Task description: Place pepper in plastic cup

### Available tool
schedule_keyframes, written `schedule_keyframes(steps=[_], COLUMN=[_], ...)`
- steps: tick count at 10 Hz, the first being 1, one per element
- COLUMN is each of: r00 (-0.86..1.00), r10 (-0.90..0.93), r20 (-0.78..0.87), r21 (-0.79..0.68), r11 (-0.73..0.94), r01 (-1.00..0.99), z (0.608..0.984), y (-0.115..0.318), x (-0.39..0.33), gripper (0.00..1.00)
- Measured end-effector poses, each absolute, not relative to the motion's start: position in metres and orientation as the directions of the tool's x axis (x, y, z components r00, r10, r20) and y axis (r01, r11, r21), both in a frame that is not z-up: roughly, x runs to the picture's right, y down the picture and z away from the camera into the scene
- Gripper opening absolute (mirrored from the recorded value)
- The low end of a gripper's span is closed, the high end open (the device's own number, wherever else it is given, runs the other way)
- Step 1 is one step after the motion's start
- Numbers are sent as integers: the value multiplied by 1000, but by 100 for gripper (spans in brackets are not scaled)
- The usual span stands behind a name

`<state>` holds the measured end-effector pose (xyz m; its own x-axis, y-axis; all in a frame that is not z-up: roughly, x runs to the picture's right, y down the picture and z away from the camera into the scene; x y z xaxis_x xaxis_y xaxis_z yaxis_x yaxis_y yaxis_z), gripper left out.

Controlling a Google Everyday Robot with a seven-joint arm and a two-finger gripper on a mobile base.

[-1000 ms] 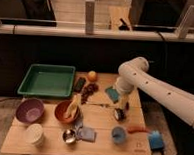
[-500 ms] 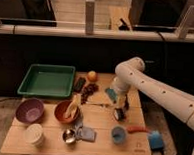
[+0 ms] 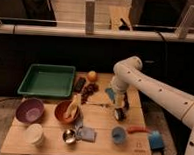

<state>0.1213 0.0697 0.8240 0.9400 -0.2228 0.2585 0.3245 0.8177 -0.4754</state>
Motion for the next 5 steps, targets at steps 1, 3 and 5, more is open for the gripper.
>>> schedule_keyframes(steps=[1, 3, 5], r00=[941, 933, 925], r10=[-222, -226, -228], r20=[257, 280, 303], r21=[-481, -483, -499], r11=[815, 806, 789], r01=[324, 341, 358], z=[821, 818, 804], y=[72, 71, 82], x=[127, 127, 142], gripper=[80, 80, 80])
